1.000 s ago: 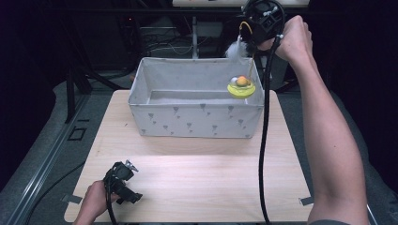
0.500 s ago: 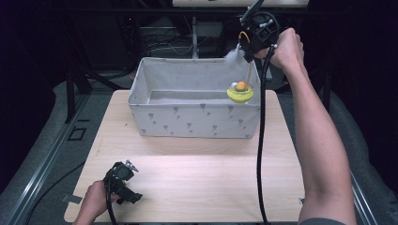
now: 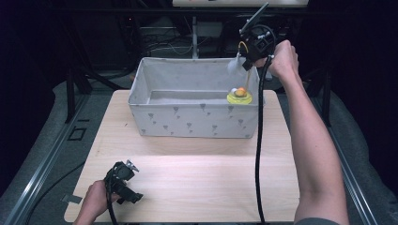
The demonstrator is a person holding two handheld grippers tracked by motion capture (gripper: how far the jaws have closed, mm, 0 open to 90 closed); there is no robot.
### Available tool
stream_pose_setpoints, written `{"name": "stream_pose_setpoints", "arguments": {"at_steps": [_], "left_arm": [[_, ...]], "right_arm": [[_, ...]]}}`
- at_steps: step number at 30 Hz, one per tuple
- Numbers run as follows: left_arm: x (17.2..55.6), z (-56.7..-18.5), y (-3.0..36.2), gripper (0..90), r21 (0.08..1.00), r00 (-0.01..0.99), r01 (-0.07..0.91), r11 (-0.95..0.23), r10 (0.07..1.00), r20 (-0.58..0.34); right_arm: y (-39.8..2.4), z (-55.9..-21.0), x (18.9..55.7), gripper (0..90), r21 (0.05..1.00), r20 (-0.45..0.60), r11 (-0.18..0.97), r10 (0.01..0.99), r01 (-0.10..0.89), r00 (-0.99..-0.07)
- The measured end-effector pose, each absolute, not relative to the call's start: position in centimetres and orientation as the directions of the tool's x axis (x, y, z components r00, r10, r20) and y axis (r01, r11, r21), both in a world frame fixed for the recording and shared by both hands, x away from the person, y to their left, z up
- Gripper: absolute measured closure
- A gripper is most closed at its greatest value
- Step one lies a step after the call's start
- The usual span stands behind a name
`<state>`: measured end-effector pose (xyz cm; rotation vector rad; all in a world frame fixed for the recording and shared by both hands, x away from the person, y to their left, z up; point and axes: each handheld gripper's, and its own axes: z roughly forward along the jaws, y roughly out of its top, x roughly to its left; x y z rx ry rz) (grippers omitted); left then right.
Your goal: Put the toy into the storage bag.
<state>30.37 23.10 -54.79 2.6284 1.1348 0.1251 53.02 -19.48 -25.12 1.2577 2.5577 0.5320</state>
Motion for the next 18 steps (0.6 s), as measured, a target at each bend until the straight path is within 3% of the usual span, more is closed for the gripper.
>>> {"name": "stream_pose_setpoints", "arguments": {"at_steps": [18], "left_arm": [[30.4, -54.9, 23.1, 4.1, 0.281, 0.691, 0.699, -0.657, 0.722, -0.031]], "right_arm": [[-20.0, -29.8, 53.5, 88.4, 0.364, -0.023, 0.568, 0.798, 0.738, -0.602]]}}
